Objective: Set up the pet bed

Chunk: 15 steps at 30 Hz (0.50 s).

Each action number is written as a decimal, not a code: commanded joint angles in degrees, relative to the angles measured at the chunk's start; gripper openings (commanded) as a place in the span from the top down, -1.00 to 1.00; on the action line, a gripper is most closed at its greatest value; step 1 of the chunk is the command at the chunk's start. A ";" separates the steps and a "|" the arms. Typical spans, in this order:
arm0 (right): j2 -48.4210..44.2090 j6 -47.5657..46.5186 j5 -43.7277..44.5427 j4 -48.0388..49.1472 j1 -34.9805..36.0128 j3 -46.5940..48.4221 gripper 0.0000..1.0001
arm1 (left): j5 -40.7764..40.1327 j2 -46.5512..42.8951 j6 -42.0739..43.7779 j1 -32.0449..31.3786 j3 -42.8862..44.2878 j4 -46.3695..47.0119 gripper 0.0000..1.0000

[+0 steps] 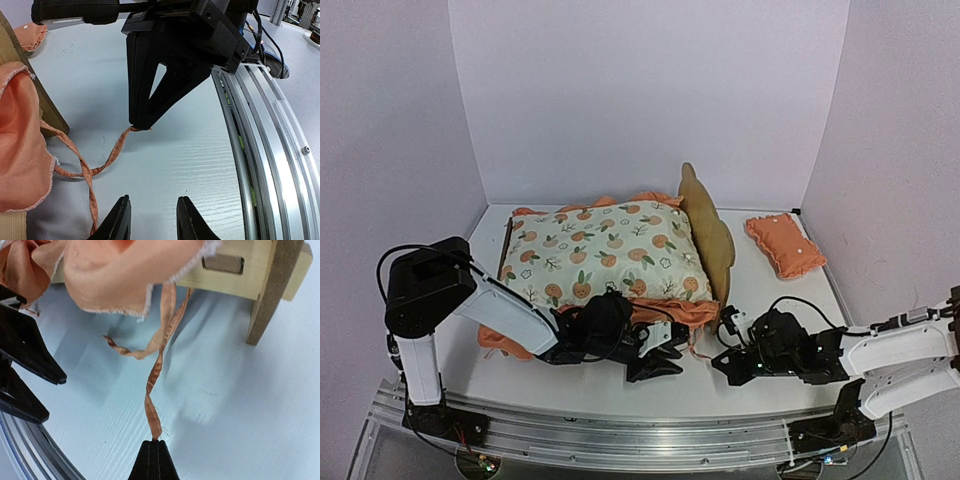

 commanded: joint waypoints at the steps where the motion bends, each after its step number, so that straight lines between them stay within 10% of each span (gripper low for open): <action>1: -3.15 0.18 -3.72 -8.05 -0.12 2.19 1.00 | -0.13 2.60 -0.83 -0.68 1.30 4.95 0.33; 15: 0.40 -2.10 -10.97 -5.50 -0.11 9.18 1.00 | -3.34 4.15 13.31 -1.64 0.21 17.93 0.08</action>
